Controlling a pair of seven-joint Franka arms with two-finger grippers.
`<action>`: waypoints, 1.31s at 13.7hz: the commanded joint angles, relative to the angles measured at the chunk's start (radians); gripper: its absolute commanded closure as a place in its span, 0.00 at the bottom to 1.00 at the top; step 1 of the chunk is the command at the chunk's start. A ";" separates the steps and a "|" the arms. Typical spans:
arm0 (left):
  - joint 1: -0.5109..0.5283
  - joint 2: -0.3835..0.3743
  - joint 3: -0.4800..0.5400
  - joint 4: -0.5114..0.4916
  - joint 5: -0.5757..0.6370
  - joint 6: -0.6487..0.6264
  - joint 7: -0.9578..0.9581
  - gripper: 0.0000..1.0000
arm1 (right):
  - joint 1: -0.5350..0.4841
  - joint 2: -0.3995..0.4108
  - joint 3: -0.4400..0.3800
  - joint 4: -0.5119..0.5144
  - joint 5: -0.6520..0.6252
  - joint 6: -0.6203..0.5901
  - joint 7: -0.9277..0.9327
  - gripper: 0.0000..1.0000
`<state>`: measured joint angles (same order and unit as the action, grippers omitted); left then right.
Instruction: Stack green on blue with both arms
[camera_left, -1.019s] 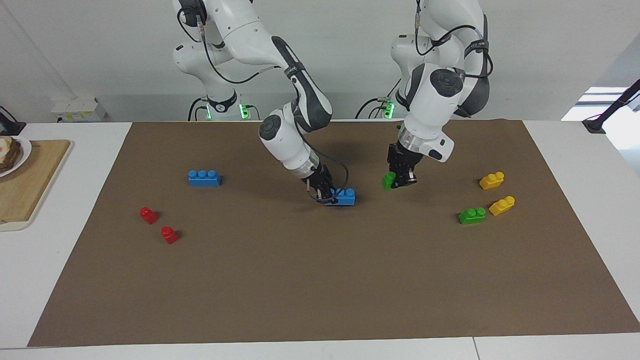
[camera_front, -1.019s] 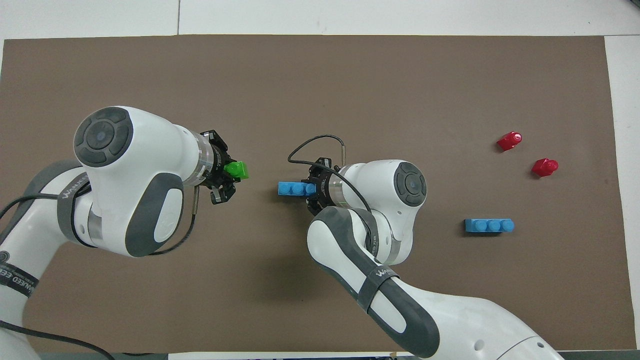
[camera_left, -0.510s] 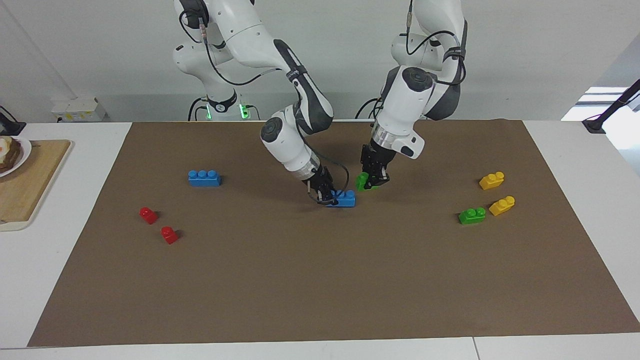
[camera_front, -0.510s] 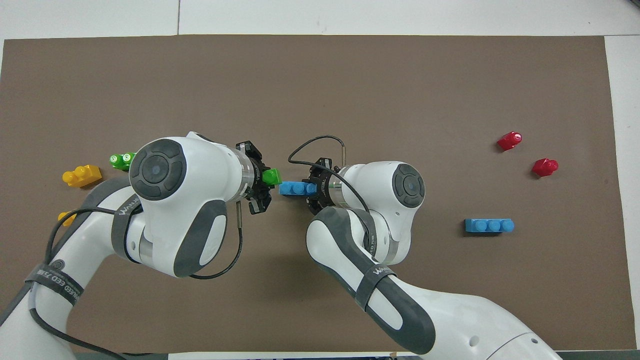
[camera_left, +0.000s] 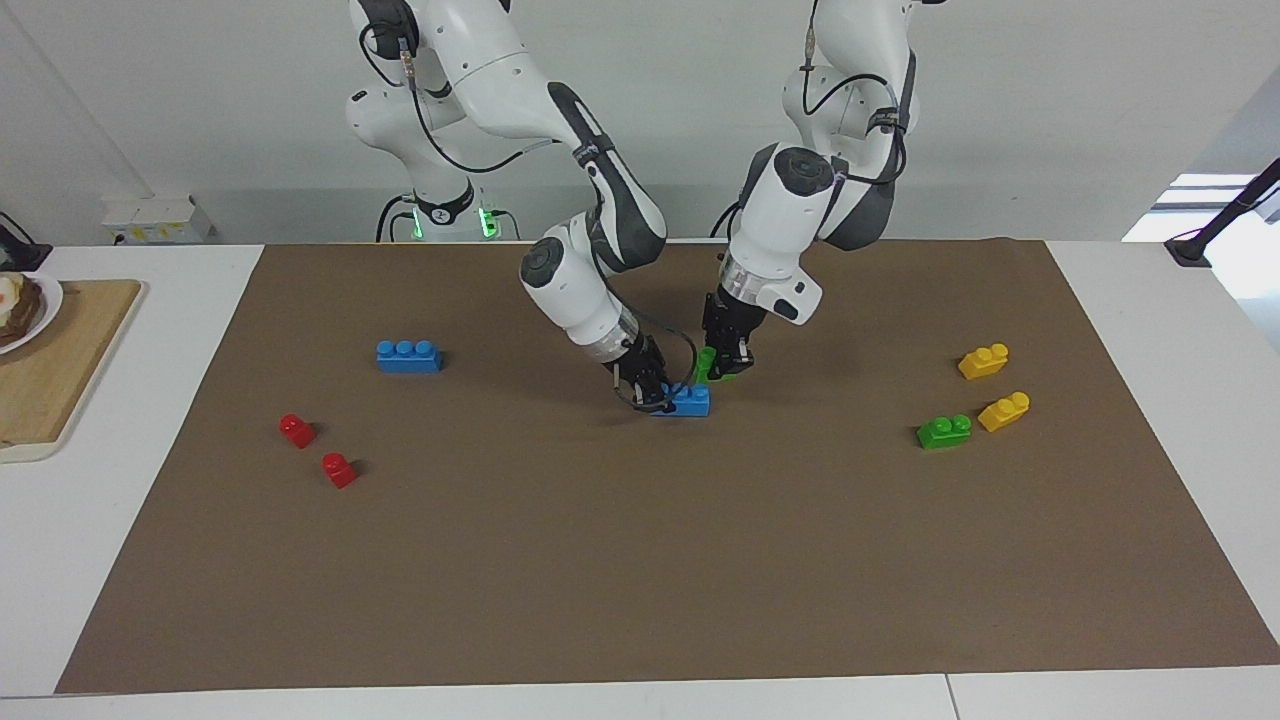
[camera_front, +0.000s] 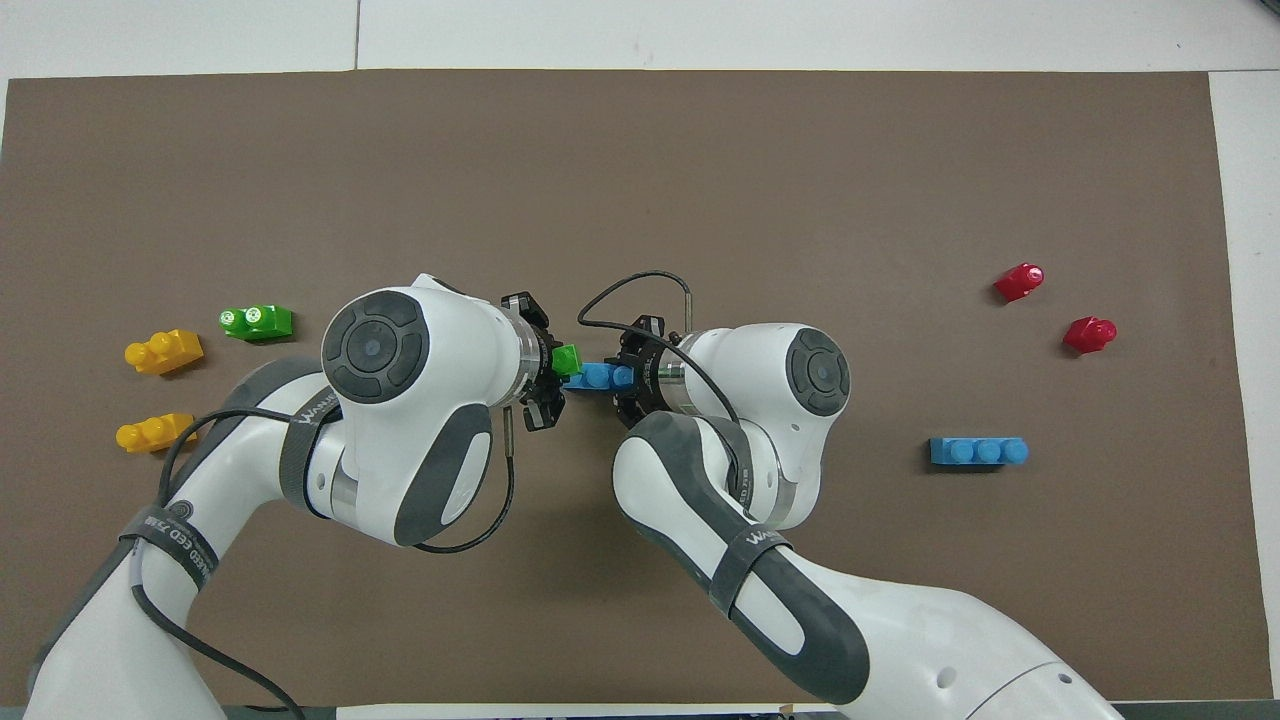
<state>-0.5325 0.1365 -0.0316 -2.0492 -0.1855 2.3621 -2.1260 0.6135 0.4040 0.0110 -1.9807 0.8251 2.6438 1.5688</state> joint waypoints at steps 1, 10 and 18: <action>-0.041 0.014 0.015 0.000 0.004 0.034 0.023 1.00 | 0.008 0.009 0.000 -0.006 0.039 0.030 -0.041 1.00; -0.073 0.043 0.016 0.001 0.026 0.031 0.115 1.00 | 0.008 0.009 0.000 -0.006 0.040 0.031 -0.041 1.00; -0.078 0.075 0.018 0.007 0.081 0.031 0.124 1.00 | 0.006 0.009 0.000 -0.006 0.040 0.031 -0.041 1.00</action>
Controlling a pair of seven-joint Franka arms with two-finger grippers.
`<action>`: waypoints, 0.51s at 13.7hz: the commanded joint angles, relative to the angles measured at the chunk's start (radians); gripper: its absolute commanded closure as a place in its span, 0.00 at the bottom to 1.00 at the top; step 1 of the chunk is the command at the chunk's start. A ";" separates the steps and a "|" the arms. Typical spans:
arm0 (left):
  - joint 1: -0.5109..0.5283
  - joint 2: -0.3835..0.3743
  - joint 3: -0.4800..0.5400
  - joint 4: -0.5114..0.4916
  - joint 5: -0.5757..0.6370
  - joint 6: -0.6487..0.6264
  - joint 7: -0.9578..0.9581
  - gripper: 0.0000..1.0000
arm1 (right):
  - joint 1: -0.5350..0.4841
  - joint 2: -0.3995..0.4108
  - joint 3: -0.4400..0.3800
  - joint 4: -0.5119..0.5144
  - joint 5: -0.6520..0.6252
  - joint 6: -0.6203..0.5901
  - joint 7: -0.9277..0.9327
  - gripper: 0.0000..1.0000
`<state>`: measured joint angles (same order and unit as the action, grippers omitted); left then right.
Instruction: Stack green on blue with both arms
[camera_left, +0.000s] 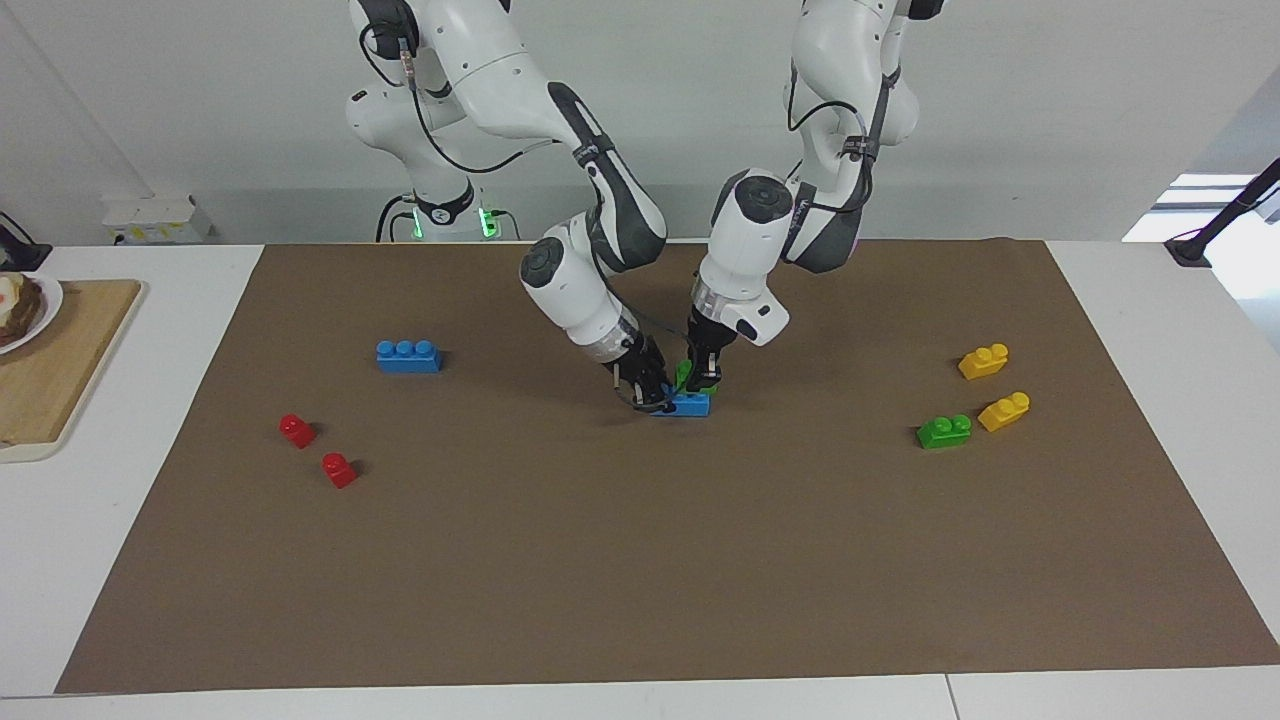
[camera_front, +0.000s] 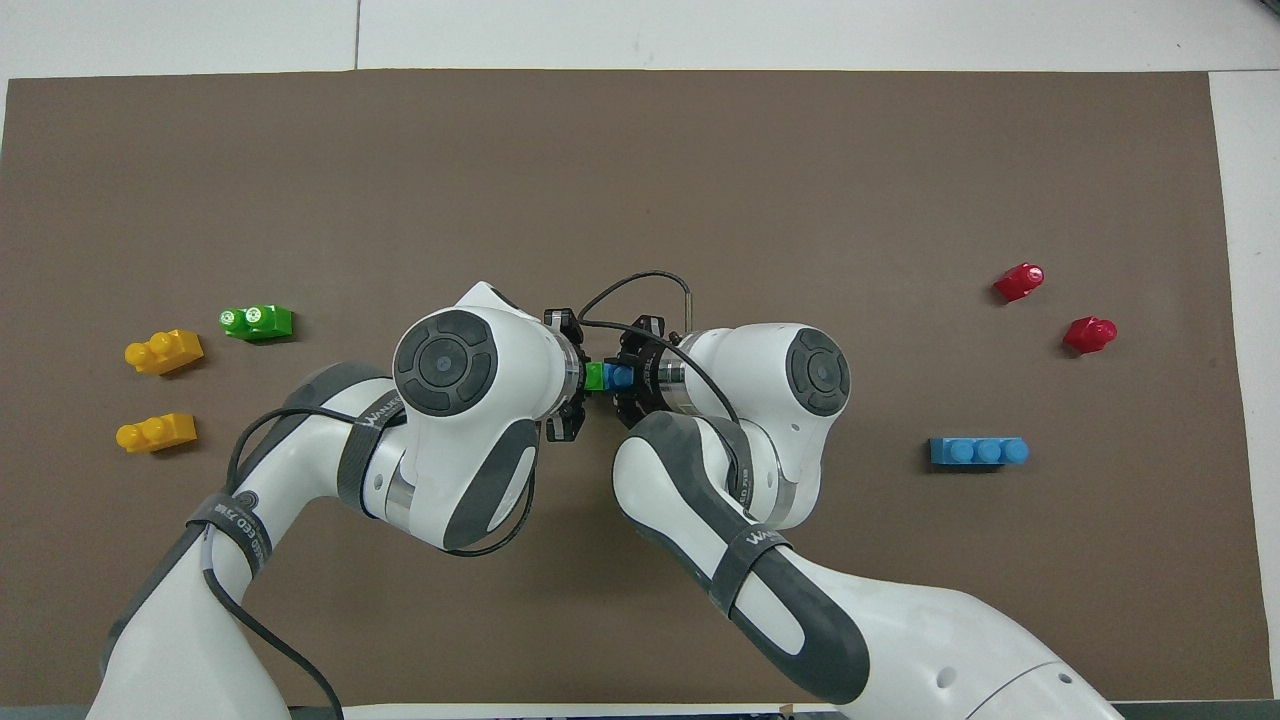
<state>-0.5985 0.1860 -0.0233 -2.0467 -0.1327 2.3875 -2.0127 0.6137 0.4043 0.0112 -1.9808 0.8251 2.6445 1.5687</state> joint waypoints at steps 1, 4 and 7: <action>-0.014 0.033 0.009 0.009 0.030 0.007 0.009 1.00 | 0.006 0.008 0.000 -0.006 0.040 0.031 -0.041 1.00; -0.017 0.047 0.008 0.019 0.031 0.009 0.009 1.00 | 0.008 0.008 0.000 -0.006 0.040 0.031 -0.041 1.00; -0.018 0.049 0.008 0.029 0.031 0.009 0.009 1.00 | 0.008 0.008 0.000 -0.006 0.040 0.031 -0.041 1.00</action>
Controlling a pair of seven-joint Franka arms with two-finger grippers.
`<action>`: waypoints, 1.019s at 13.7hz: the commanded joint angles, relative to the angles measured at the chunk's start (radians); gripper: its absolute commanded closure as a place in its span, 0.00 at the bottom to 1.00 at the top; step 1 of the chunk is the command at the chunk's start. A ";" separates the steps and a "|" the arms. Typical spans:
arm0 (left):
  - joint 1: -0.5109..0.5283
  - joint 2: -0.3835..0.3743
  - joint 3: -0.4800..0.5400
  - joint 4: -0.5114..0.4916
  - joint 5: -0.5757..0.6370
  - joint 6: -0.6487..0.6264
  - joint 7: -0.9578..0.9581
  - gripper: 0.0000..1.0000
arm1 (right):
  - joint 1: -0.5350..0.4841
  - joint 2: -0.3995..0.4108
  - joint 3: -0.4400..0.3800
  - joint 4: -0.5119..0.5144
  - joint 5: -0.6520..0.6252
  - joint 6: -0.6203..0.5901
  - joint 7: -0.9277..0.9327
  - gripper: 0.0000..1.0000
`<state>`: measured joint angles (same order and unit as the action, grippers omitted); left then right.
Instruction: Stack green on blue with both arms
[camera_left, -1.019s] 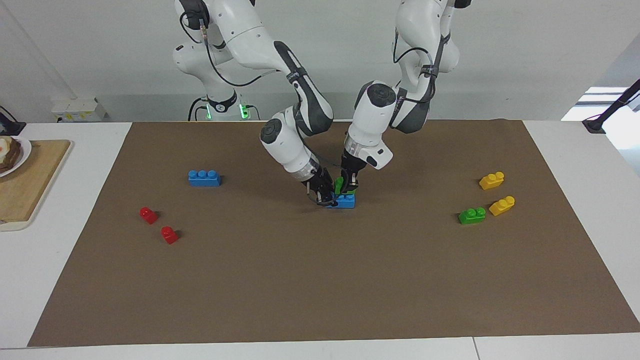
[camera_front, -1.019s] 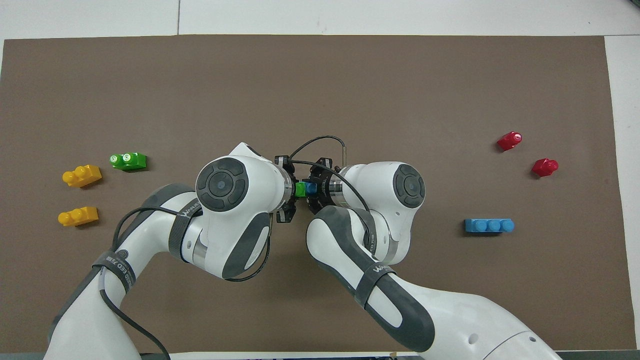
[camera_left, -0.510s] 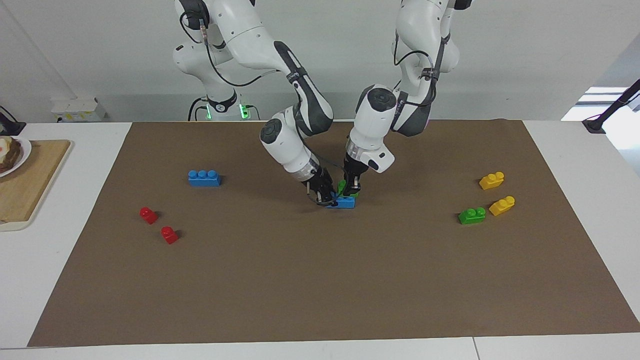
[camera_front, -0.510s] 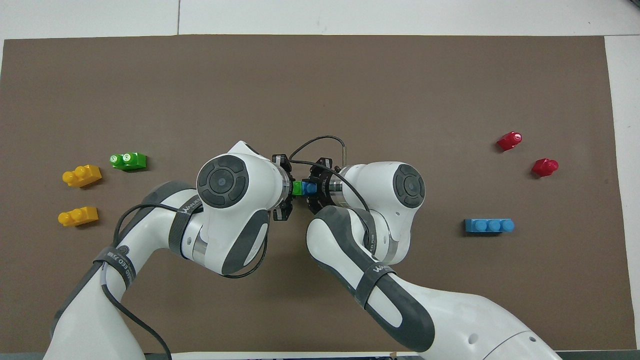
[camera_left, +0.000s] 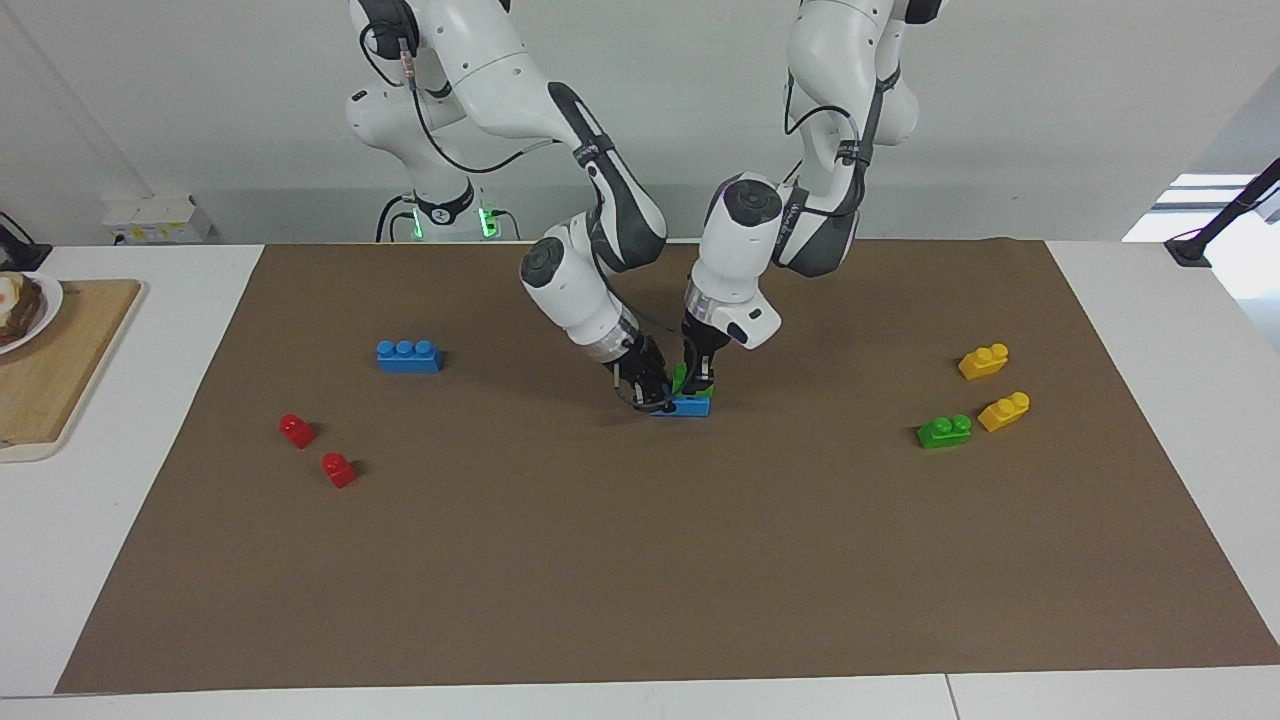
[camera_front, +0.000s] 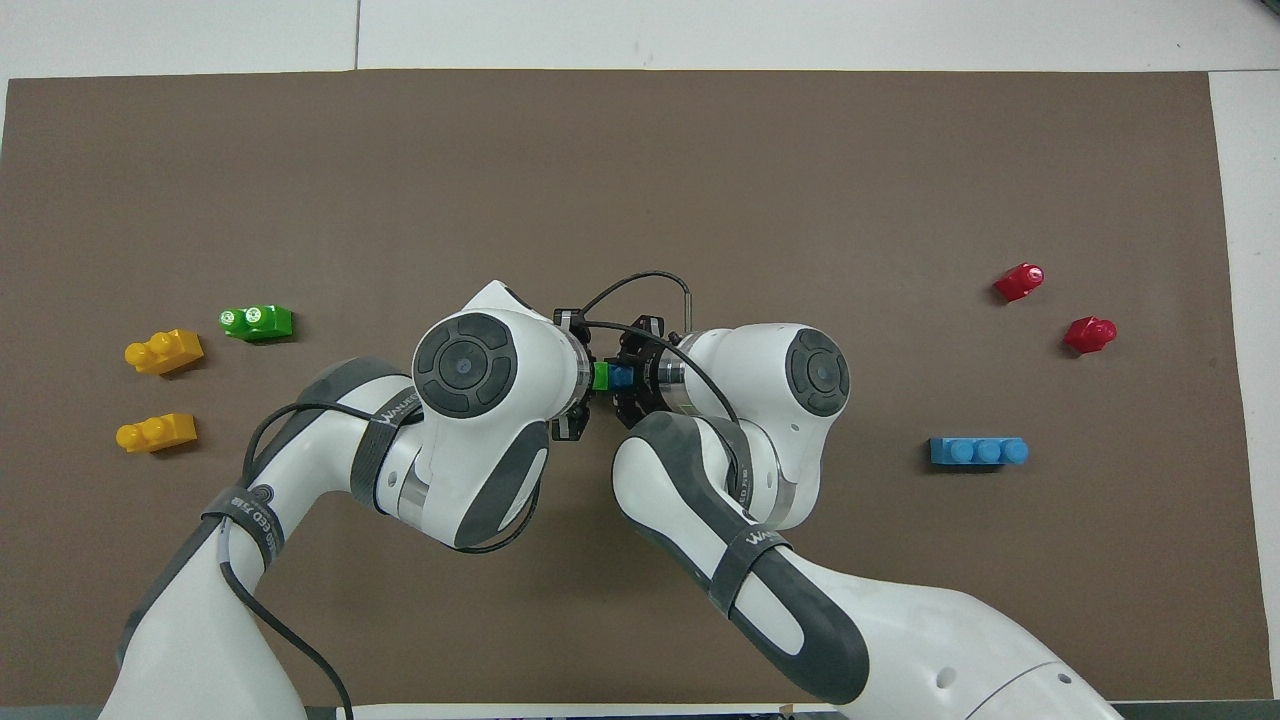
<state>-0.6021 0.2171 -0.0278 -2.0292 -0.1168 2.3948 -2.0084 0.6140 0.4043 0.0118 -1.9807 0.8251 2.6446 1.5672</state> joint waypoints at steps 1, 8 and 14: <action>-0.016 0.025 0.013 0.012 0.026 0.000 0.007 1.00 | 0.006 0.008 -0.001 -0.006 0.040 0.031 -0.039 1.00; -0.042 0.070 0.013 0.000 0.051 0.032 0.011 1.00 | 0.007 0.008 -0.001 -0.006 0.040 0.031 -0.039 1.00; -0.027 0.070 0.014 0.009 0.051 0.014 0.077 0.00 | 0.004 0.010 -0.001 0.000 0.040 0.029 -0.030 0.00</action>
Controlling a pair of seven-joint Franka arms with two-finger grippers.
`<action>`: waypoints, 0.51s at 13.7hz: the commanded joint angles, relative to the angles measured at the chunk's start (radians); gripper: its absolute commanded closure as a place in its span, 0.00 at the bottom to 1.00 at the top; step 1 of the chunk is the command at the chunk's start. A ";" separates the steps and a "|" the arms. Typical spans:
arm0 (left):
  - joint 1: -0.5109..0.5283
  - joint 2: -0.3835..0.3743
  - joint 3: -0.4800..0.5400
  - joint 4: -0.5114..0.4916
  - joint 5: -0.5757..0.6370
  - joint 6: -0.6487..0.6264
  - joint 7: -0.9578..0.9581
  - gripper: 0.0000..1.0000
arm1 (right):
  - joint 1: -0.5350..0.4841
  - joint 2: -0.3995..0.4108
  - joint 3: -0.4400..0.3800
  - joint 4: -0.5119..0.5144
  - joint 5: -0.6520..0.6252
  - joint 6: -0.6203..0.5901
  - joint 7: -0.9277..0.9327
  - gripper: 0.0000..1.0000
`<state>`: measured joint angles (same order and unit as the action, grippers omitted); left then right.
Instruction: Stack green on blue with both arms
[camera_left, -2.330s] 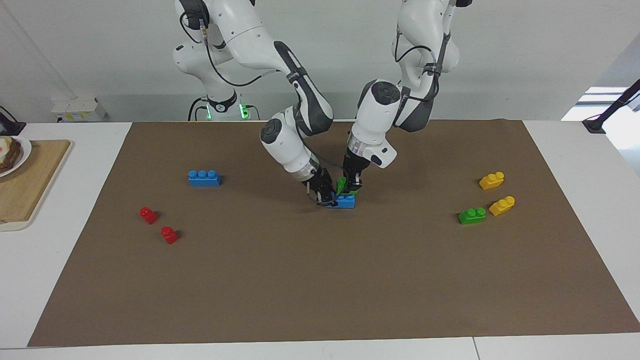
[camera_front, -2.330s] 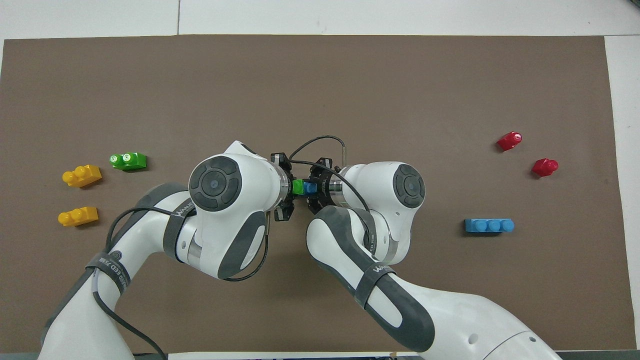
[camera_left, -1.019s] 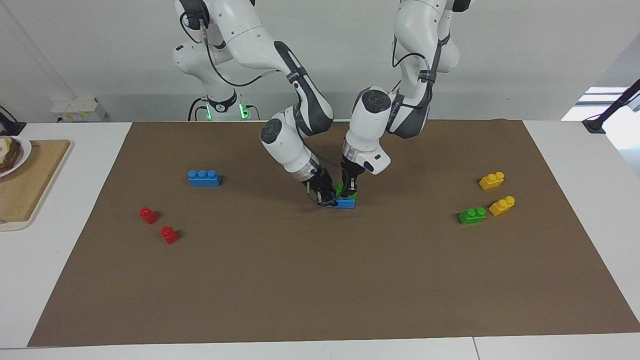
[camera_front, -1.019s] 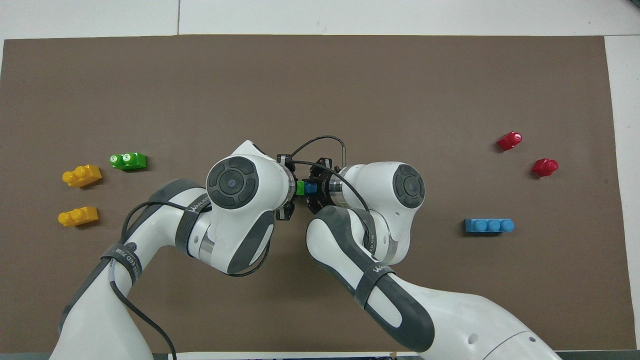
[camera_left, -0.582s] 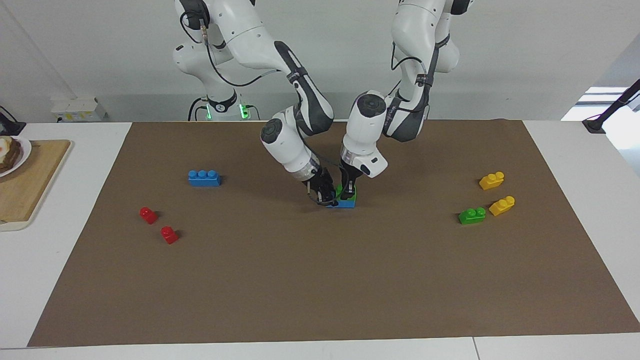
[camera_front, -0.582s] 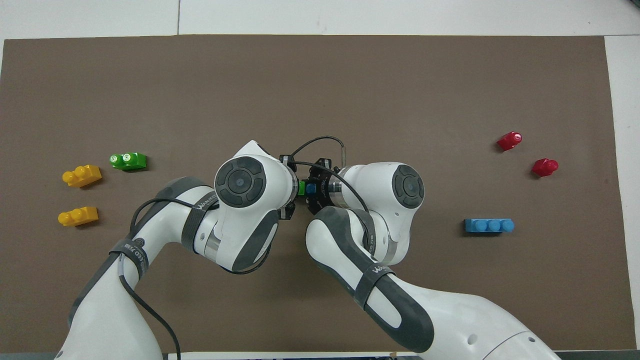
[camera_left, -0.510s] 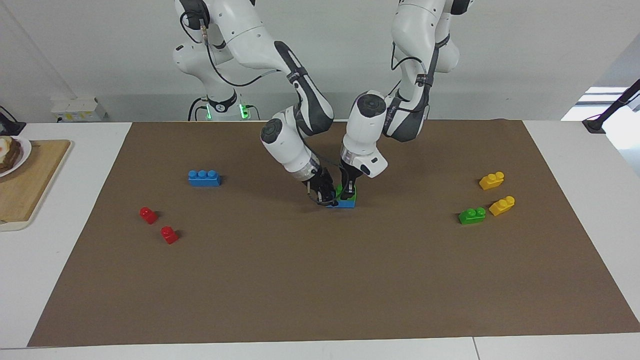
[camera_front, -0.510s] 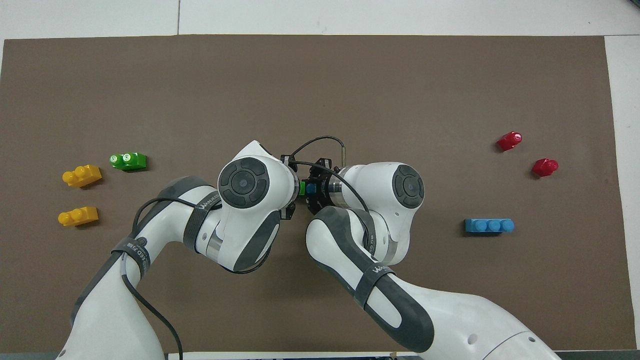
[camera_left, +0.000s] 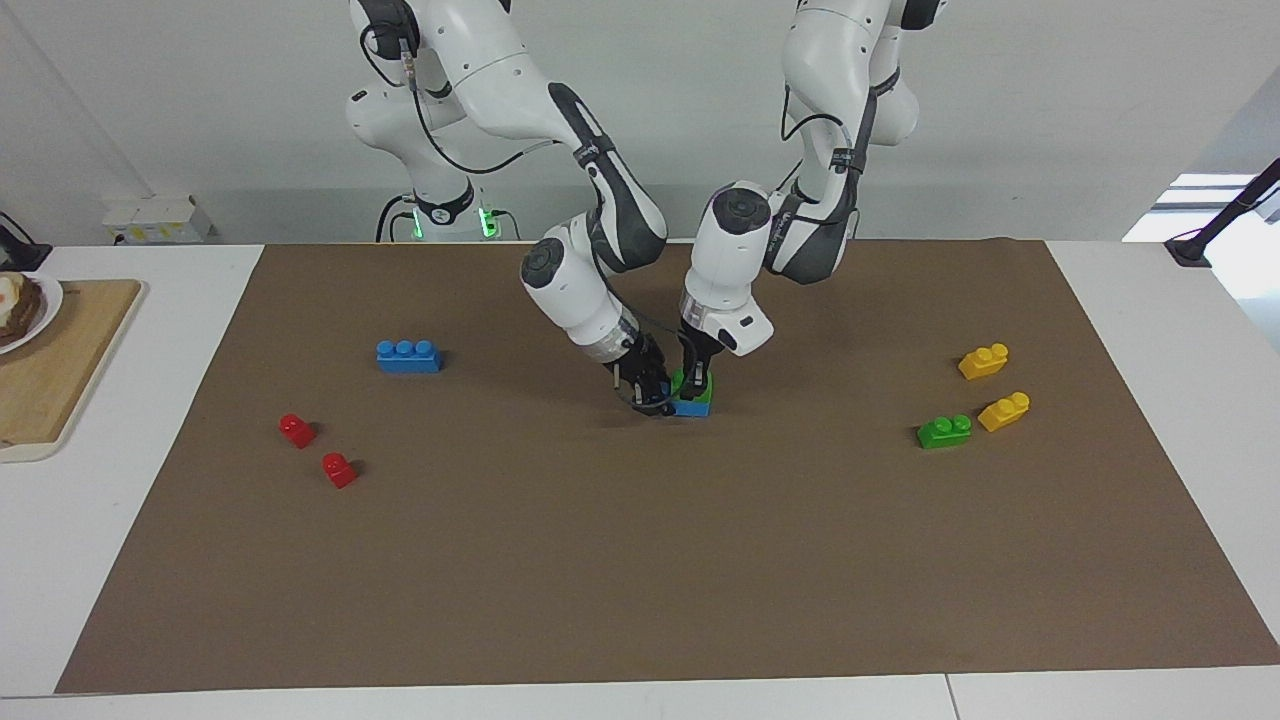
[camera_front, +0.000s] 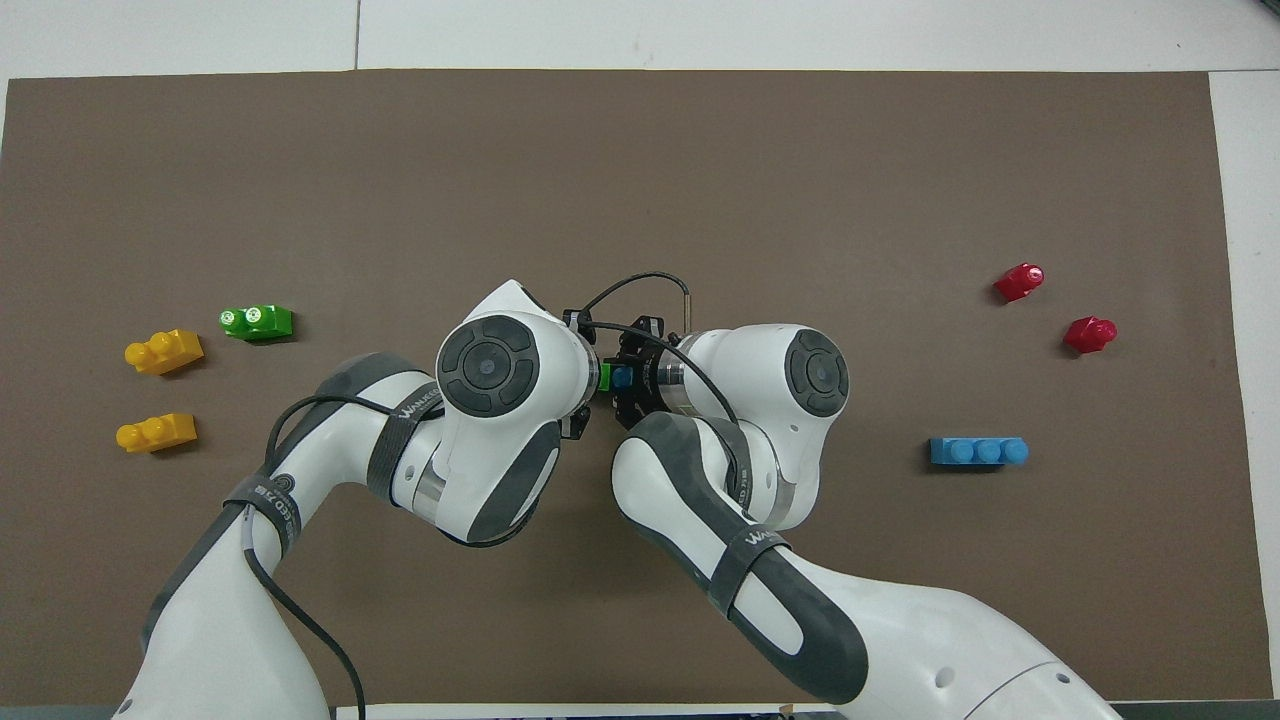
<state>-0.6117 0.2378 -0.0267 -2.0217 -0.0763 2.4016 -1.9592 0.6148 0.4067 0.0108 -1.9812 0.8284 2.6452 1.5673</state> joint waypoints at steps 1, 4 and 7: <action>-0.014 0.044 0.016 0.015 0.010 -0.013 0.034 0.00 | 0.003 0.007 0.000 0.001 0.037 0.027 -0.030 0.00; 0.038 0.020 0.016 0.069 0.010 -0.094 0.042 0.00 | 0.002 0.009 0.000 0.007 0.037 0.024 -0.030 0.00; 0.043 -0.009 0.019 0.098 0.010 -0.157 0.045 0.00 | -0.007 0.007 0.000 0.010 0.038 0.015 -0.029 0.00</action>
<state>-0.5753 0.2524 -0.0078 -1.9510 -0.0762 2.3110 -1.9261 0.6135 0.4068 0.0099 -1.9795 0.8284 2.6454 1.5673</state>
